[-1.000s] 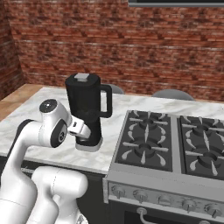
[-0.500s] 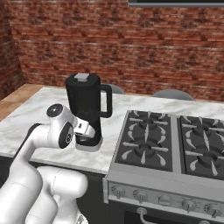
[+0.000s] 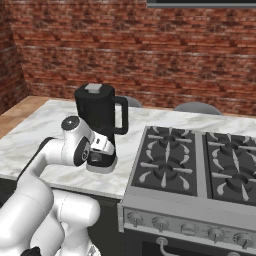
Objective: Grab the lemon wedge and lime from the fridge, place them in the blender, close the lid, and turn on the blender to create a marinade.
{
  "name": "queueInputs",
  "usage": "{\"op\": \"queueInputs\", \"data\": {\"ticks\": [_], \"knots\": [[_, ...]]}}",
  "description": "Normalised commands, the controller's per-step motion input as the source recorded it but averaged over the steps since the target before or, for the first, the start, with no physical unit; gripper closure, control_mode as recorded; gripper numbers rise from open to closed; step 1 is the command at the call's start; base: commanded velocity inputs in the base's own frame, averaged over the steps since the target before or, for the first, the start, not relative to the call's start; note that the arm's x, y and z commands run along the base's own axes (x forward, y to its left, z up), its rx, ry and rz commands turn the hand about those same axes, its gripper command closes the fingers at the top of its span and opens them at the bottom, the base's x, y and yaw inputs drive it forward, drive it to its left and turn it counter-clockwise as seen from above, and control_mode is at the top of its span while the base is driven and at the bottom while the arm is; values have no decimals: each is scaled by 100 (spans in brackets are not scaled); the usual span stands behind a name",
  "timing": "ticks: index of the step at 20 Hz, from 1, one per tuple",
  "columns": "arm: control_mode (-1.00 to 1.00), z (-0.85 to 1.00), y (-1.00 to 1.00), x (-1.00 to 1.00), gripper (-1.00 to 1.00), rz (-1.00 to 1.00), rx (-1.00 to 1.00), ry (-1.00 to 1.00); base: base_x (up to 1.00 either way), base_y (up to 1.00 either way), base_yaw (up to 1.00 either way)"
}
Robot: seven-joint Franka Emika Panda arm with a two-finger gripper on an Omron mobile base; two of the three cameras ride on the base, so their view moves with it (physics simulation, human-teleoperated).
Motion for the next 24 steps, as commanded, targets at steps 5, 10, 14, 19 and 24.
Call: {"op": "queueInputs", "data": {"ticks": [5, 10, 14, 19, 24], "knots": [[-100, 0, 1, 0, 100, 0, 0, 0, 0, 0, 0], [-100, 0, 0, 0, 100, 0, 0, 0, 0, 0, 0], [-100, 0, 0, 0, 100, 0, 0, 0, 0, 0, 0], [-100, 0, 0, 0, 100, 0, 0, 0, 0, 0, 0], [-100, 0, 0, 0, 100, 0, 0, 0, 0, 0, 0]]}}
